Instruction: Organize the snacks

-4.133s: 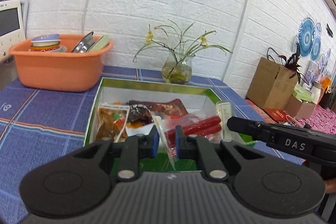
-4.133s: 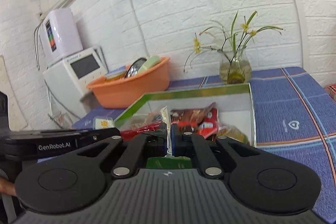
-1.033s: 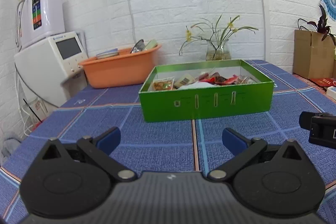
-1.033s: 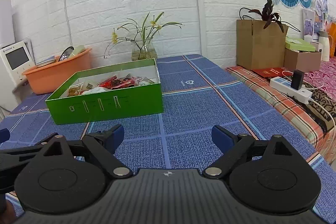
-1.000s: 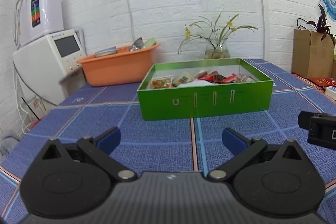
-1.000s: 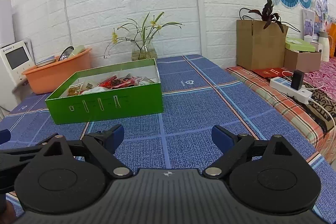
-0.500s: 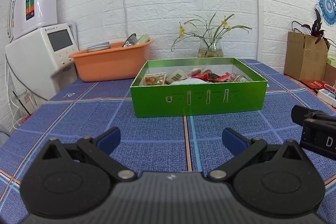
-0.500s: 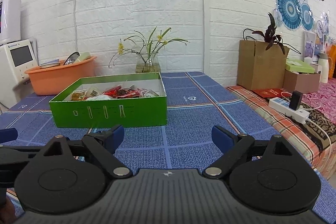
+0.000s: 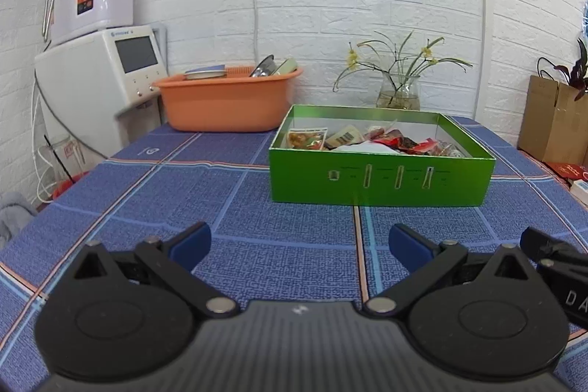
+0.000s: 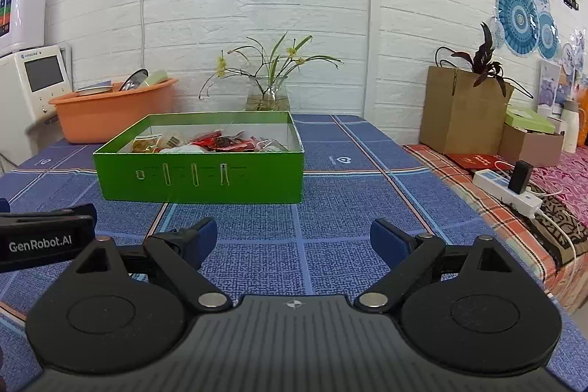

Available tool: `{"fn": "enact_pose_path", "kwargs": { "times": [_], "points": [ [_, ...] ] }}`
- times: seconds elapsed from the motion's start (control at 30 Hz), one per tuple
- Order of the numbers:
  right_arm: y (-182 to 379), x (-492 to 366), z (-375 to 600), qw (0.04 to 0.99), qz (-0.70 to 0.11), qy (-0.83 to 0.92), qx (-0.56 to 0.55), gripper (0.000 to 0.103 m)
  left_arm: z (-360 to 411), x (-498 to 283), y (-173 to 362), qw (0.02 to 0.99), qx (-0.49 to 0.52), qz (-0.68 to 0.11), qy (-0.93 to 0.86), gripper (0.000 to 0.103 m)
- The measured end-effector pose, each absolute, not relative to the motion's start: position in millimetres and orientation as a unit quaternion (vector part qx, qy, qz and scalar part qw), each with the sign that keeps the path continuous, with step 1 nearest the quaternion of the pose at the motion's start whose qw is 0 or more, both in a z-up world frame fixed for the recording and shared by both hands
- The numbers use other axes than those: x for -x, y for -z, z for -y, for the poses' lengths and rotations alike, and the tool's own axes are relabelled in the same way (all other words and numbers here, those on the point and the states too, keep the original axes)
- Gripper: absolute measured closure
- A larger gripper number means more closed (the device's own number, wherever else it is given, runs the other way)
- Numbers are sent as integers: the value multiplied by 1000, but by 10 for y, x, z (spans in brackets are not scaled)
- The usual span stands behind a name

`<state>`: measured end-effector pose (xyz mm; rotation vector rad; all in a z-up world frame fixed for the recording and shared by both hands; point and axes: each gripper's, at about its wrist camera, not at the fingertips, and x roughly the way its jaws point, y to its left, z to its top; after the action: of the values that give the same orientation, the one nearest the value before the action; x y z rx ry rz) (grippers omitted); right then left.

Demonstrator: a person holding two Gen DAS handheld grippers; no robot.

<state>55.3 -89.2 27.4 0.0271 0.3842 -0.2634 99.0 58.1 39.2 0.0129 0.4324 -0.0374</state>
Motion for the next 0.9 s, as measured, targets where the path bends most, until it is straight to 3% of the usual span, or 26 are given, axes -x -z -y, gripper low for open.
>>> {"fn": "enact_pose_path", "kwargs": {
  "times": [0.9],
  "points": [
    [-265,-511,796,973,-195,119,-19,0,-543,-889,-371,977,-29,-210,12,0]
  ]
}}
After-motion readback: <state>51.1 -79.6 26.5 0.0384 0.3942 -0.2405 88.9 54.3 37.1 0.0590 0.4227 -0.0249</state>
